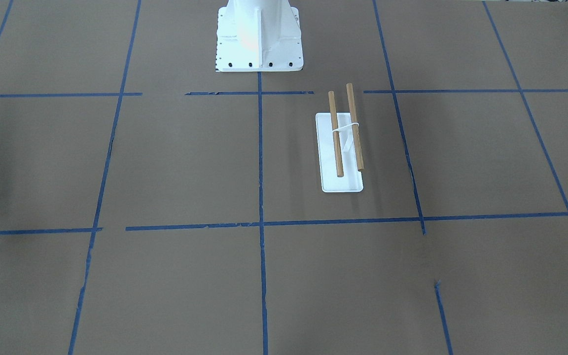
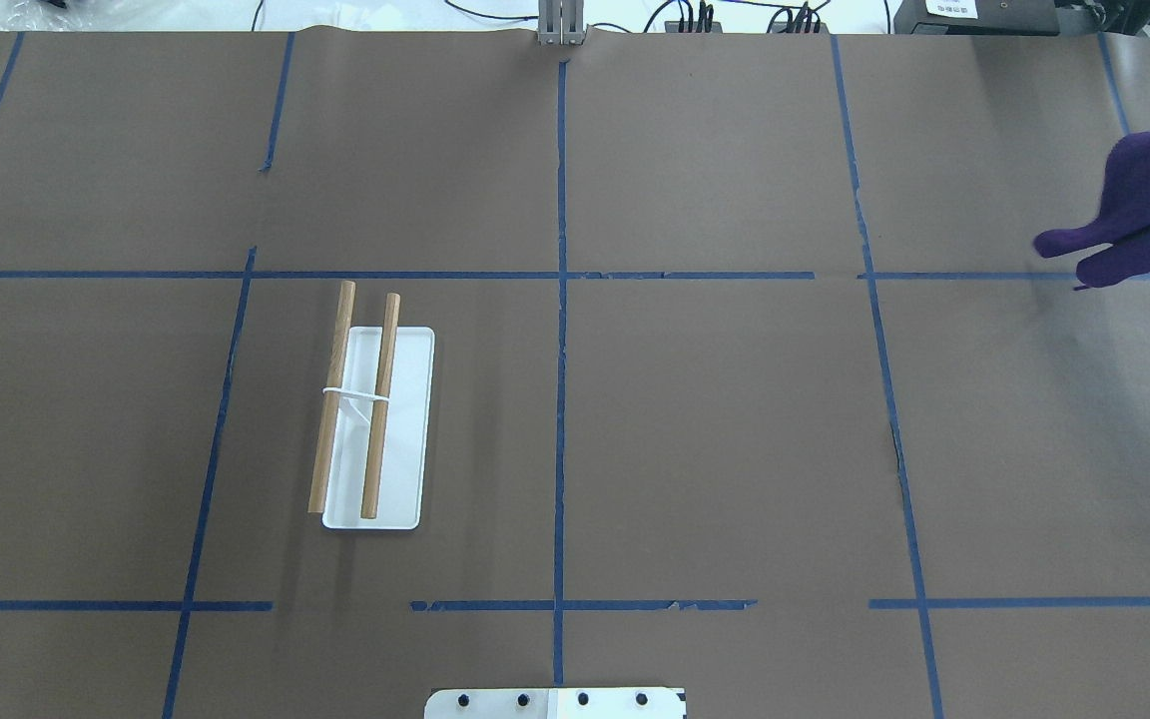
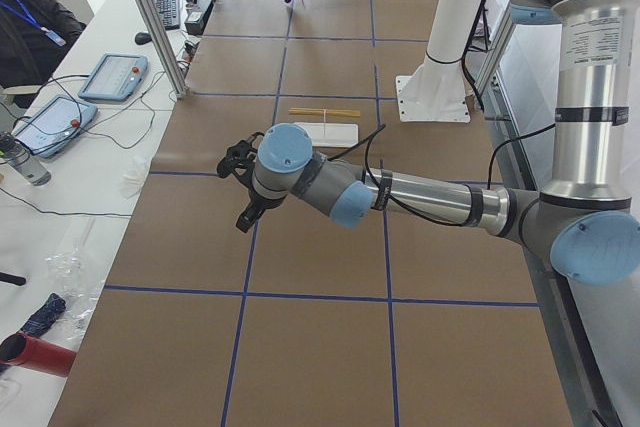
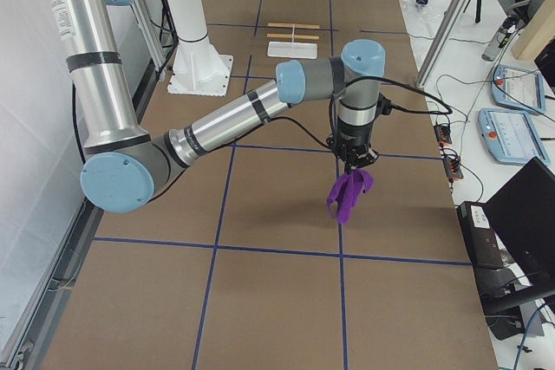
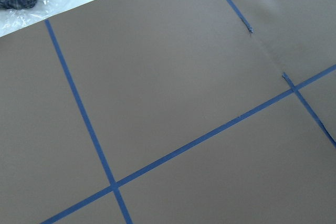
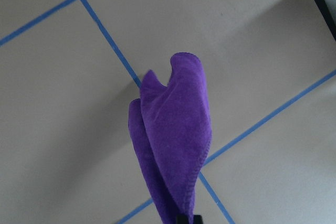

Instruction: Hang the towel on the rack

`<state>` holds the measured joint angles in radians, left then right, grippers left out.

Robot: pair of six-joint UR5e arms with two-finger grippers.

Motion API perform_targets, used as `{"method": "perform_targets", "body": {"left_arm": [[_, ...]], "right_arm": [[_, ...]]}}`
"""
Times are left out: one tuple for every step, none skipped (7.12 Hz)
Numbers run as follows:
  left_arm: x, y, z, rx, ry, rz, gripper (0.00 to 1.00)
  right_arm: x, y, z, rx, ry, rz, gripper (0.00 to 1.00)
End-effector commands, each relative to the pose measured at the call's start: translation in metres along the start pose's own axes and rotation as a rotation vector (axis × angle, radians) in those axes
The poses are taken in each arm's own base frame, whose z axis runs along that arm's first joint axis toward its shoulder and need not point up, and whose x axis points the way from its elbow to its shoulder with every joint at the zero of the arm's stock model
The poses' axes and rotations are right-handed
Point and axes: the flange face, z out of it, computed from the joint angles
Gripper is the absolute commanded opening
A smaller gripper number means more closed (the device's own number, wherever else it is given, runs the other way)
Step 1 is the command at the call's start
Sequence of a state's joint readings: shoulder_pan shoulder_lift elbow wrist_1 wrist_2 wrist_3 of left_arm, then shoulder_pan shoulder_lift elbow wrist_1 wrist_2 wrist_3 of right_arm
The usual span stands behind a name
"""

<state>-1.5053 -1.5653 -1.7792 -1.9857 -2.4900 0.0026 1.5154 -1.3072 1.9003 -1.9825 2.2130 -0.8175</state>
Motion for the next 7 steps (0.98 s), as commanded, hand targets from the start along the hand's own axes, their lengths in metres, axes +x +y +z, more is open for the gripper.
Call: {"method": "perform_targets", "body": {"left_arm": [[0.061, -0.049, 0.022, -0.002, 0.058, -0.104, 1.00], [0.103, -0.083, 0.037, -0.007, 0.101, -0.184, 1.00], [0.144, -0.114, 0.050, -0.018, 0.147, -0.262, 1.00], [0.186, -0.139, 0.064, -0.050, 0.191, -0.438, 1.00], [0.238, -0.151, 0.090, -0.120, 0.239, -0.572, 1.00], [0.276, -0.176, 0.094, -0.118, 0.258, -0.650, 1.00], [0.320, -0.185, 0.112, -0.163, 0.283, -0.724, 1.00]], "right_arm": [[-0.048, -0.078, -0.022, 0.053, 0.009, -0.023, 0.00], [-0.074, -0.115, -0.025, 0.083, -0.010, -0.036, 0.00], [-0.099, -0.147, -0.030, 0.125, -0.054, -0.019, 0.00], [-0.127, -0.183, -0.036, 0.152, -0.082, 0.018, 0.00], [-0.150, -0.206, -0.032, 0.156, -0.106, 0.048, 0.00], [-0.168, -0.227, -0.034, 0.168, -0.119, 0.019, 0.00], [-0.186, -0.239, -0.034, 0.187, -0.128, -0.027, 0.00]]}}
